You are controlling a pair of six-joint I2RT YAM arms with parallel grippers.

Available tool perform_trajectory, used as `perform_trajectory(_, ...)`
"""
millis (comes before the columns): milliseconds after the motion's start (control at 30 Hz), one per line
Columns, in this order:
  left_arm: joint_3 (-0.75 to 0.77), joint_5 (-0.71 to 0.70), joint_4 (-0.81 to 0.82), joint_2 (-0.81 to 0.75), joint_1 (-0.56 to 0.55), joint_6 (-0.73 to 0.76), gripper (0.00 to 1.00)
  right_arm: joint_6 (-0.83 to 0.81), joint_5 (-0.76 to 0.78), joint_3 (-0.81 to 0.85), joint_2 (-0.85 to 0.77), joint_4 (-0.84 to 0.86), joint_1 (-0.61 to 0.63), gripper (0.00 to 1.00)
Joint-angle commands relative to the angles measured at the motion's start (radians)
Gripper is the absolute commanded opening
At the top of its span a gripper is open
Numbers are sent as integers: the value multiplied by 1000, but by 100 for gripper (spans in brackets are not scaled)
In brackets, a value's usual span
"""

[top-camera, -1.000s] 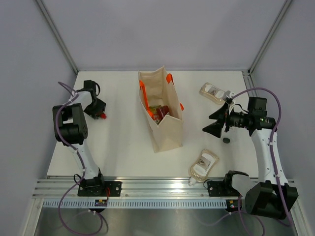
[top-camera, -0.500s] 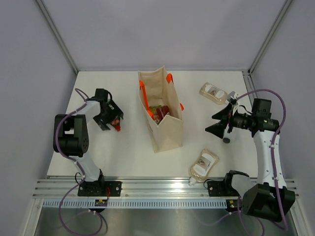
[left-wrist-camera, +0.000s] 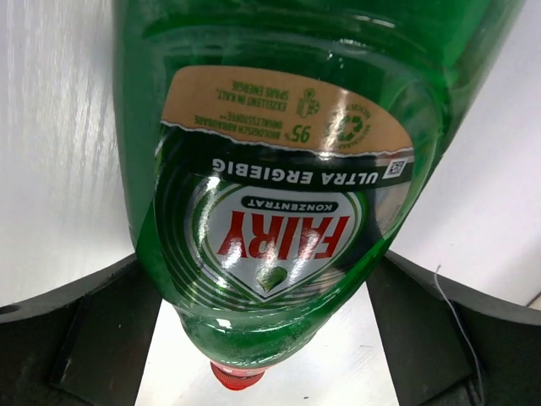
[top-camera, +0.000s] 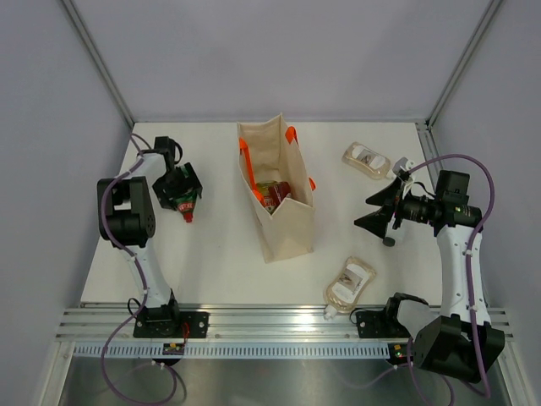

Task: Place the personal care products into the canvas bag

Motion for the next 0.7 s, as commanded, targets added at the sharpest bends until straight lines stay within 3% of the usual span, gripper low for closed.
perform_trajectory(0,52,-68,-14,44,4,82,99,-27,-41,34,2,-13,-12,99)
perform_trajectory(167,65,-50,15,-9,27,149,99,-30,-48,37,11,-16,-13,99)
perform_trajectory(467,128,131,1,-10,65,290,99,-50,-57,41,16,-35,-18,99)
perform_trajectory(667,92,41,17,-54,59,313,99,-58,-67,45,24,-44,-19,100)
